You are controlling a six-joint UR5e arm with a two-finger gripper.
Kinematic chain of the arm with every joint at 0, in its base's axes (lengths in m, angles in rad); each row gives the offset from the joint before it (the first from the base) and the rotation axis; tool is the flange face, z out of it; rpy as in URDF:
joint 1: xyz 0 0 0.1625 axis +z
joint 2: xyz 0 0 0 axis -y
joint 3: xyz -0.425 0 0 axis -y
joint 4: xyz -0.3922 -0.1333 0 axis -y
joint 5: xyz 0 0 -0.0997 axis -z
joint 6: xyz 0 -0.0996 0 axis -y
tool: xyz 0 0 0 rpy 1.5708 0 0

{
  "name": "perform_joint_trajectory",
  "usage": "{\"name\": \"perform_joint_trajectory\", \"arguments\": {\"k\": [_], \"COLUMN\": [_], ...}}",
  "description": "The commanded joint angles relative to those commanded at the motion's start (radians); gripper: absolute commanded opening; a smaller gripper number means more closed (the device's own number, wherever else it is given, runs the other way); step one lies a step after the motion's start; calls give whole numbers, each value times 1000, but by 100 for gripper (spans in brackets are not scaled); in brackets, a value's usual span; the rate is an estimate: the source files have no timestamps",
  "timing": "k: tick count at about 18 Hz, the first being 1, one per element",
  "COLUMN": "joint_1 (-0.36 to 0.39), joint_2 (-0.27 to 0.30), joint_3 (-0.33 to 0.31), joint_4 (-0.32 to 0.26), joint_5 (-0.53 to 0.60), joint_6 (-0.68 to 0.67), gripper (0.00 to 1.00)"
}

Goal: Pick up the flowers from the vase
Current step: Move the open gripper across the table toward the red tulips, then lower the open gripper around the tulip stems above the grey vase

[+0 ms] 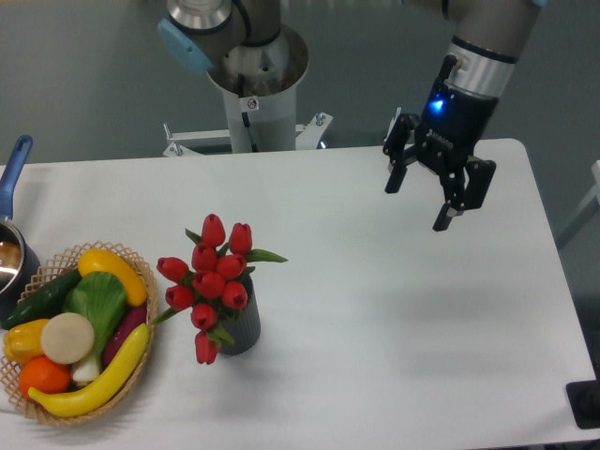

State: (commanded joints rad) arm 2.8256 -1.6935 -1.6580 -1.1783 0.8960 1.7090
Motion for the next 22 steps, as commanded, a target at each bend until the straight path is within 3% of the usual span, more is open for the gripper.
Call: {"name": "perform_joint_trajectory", "arguments": {"k": [6,13,18,22], "joint_1": [-21,-101,-106,-109], "joint_2": [8,-9,-12,-12], "joint_3": [-86,-112,-172,-200], "joint_4": [97,97,95,91], "joint_5": [-65,-104,-222,-250], "joint_6": [-107,-267,-269,-269], "gripper": [100,100,100,100]}}
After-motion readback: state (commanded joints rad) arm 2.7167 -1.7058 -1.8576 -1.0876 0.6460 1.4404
